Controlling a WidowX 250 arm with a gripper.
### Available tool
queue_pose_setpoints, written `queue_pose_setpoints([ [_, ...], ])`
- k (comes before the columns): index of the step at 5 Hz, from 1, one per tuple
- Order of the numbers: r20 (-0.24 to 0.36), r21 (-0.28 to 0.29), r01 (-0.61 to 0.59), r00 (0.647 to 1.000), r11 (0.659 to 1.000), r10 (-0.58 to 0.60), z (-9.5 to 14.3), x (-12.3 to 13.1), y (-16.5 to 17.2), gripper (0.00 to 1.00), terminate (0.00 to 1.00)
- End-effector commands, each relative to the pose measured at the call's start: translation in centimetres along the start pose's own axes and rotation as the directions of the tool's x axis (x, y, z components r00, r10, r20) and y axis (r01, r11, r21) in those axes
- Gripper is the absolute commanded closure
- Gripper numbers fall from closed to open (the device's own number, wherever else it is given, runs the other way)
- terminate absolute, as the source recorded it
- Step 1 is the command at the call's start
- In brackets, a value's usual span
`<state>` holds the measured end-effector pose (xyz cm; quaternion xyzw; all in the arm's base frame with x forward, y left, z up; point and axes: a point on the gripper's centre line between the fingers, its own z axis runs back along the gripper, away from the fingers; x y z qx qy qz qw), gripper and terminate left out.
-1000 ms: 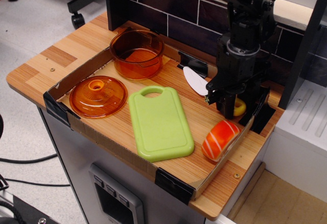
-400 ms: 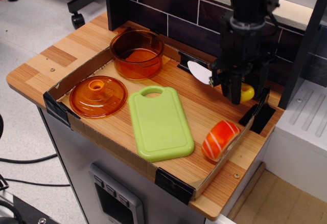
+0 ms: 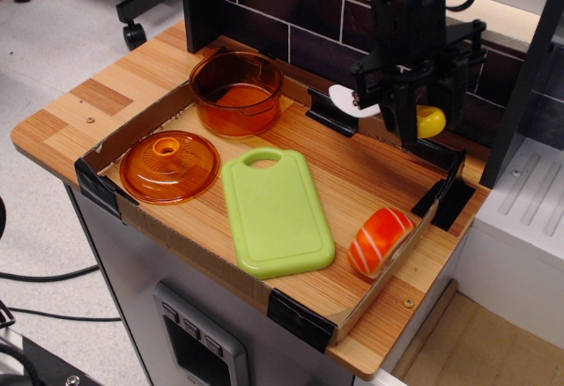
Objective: Put knife on cutting board
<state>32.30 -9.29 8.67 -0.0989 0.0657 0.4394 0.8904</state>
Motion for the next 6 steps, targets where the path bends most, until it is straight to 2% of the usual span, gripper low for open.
queue_pose_setpoints([
  [1, -0.041, -0.039, 0.174, 0.984, 0.984, -0.176, 2.6, -2.6, 5.0, 1.00, 0.00],
  [2, -0.027, -0.018, 0.205, 0.978, 0.979, -0.205, 1.5, -2.3, 7.0, 1.00, 0.00],
  [3, 0.028, 0.002, 0.255, 0.967, 0.967, -0.255, -0.2, -0.9, 8.3, 1.00, 0.00],
  [4, 0.047, 0.013, 0.301, 0.952, 0.954, -0.301, -1.1, 0.9, 8.4, 1.00, 0.00],
  [6, 0.047, 0.056, 0.299, 0.952, 0.953, -0.302, -2.6, 3.3, 9.2, 1.00, 0.00],
])
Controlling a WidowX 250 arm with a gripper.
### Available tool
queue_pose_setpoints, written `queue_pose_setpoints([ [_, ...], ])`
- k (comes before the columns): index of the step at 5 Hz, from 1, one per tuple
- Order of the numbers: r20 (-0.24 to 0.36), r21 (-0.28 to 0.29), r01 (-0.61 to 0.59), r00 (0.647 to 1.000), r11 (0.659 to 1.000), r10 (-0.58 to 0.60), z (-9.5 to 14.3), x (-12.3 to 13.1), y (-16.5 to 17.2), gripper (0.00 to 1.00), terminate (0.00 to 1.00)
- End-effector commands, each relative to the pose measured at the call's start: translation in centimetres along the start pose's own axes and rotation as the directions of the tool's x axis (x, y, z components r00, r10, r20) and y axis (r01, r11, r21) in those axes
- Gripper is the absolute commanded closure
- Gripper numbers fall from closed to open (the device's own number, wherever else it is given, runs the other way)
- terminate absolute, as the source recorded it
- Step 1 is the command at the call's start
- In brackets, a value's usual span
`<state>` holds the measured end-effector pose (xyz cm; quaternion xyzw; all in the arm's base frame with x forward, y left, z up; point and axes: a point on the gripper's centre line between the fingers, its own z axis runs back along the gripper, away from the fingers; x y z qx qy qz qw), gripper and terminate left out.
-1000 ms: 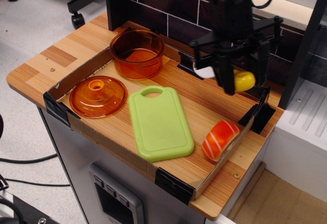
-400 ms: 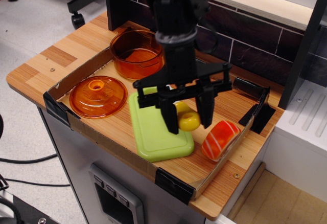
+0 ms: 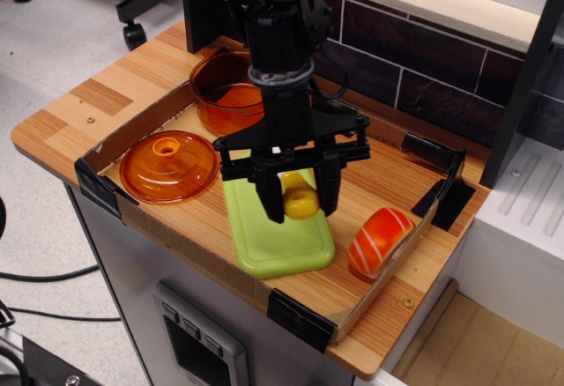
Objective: Put knife on cutting board
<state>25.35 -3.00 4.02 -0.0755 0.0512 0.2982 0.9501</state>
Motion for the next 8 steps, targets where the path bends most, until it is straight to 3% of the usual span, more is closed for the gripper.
queue_pose_setpoints([
  [1, 0.007, 0.035, 0.012, 1.000, 0.999, -0.012, -0.3, 1.9, 0.4, 1.00, 0.00],
  [2, 0.008, 0.021, 0.013, 1.000, 1.000, -0.014, 0.2, 1.5, 0.3, 0.00, 0.00],
  [3, -0.024, 0.021, 0.036, 0.999, 0.999, -0.035, 0.7, 1.3, 0.3, 0.00, 0.00],
  [4, -0.006, -0.031, -0.011, 1.000, 0.999, 0.011, 3.0, 1.4, -0.3, 0.00, 0.00],
  [6, 0.108, -0.130, -0.208, 0.969, 0.969, 0.222, 10.0, 3.3, -2.6, 0.00, 0.00],
  [7, 0.249, -0.097, -0.323, 0.908, 0.941, 0.337, 11.4, 5.1, -2.7, 0.00, 0.00],
  [8, 0.249, -0.097, -0.323, 0.908, 0.941, 0.337, 11.4, 5.1, -2.7, 0.00, 0.00],
])
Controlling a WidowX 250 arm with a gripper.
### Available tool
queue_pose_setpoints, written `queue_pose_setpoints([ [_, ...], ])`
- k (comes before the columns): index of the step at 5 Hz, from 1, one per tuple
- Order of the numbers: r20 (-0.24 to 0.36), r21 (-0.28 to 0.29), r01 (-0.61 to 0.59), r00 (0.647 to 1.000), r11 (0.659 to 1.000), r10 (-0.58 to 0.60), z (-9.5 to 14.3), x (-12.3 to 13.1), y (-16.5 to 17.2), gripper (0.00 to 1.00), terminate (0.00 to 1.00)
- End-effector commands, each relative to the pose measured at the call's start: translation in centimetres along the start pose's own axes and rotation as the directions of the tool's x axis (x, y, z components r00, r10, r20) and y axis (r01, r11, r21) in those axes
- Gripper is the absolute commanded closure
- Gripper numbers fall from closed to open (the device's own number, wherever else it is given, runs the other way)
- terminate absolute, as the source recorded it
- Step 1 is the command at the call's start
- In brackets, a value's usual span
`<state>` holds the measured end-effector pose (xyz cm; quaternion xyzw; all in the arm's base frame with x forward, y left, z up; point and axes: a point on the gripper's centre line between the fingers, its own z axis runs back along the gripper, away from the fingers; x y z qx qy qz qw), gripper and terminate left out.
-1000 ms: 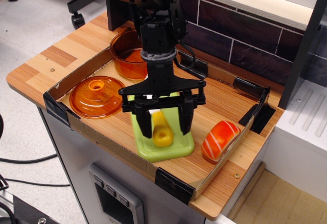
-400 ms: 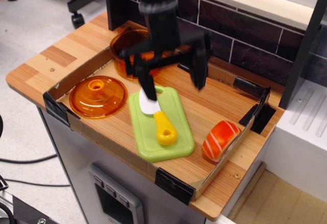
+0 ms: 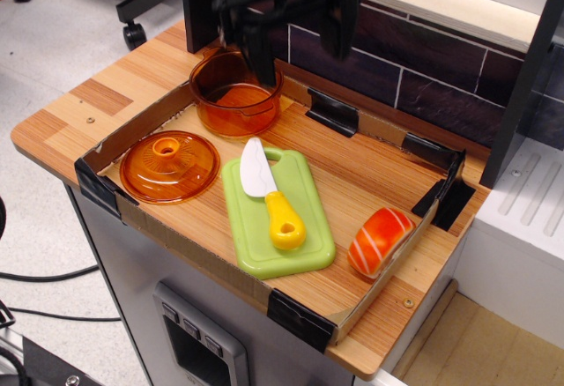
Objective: Put knife on cutting board
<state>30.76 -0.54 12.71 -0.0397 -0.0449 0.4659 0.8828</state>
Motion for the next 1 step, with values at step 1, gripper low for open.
queue_pose_setpoints([
  [1, 0.035, -0.045, 0.006, 0.999, 0.999, -0.005, 1.99, 0.78, -0.86, 0.00, 1.00],
])
